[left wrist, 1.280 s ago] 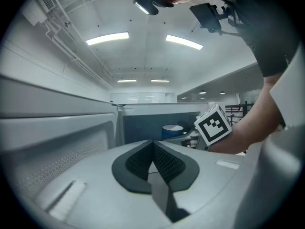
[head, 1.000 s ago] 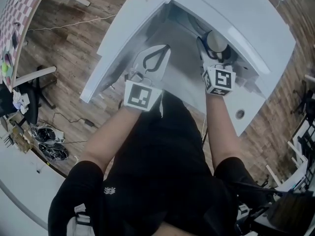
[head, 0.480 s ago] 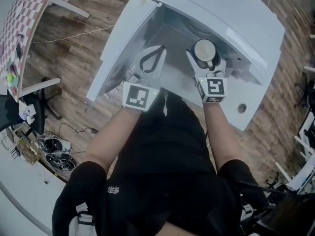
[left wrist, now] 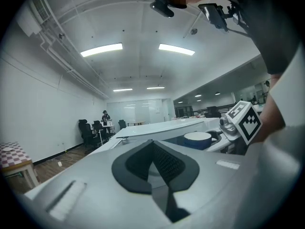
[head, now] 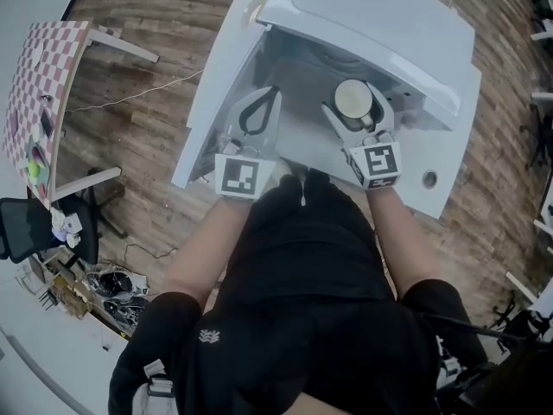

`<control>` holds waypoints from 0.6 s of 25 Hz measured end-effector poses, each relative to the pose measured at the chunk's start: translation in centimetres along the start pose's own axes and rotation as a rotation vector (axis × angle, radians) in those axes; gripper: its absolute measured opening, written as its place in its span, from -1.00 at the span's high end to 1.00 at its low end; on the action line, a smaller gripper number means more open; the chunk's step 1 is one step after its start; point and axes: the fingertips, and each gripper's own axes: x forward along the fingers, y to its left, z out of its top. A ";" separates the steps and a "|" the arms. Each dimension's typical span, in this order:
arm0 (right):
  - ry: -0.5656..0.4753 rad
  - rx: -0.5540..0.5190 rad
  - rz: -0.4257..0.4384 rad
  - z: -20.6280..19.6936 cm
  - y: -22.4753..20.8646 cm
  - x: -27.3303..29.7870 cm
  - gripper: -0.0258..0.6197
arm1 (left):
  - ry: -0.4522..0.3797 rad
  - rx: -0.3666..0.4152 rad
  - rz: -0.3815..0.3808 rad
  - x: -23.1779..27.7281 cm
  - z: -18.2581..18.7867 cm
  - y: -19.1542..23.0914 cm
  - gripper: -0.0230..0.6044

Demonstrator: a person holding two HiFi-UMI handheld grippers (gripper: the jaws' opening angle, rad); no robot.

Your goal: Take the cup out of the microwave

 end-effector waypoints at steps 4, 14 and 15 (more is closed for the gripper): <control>-0.008 -0.010 0.003 1.1 -0.4 -1.6 -0.29 | -0.008 -0.002 -0.001 0.0 1.3 -0.1 0.93; 0.008 -0.009 0.019 4.6 -2.4 -4.5 -0.29 | -0.044 -0.025 -0.025 1.4 5.1 0.1 0.93; 0.002 -0.011 0.021 5.2 -2.6 -4.6 -0.29 | -0.049 -0.020 -0.027 1.5 5.6 0.2 0.92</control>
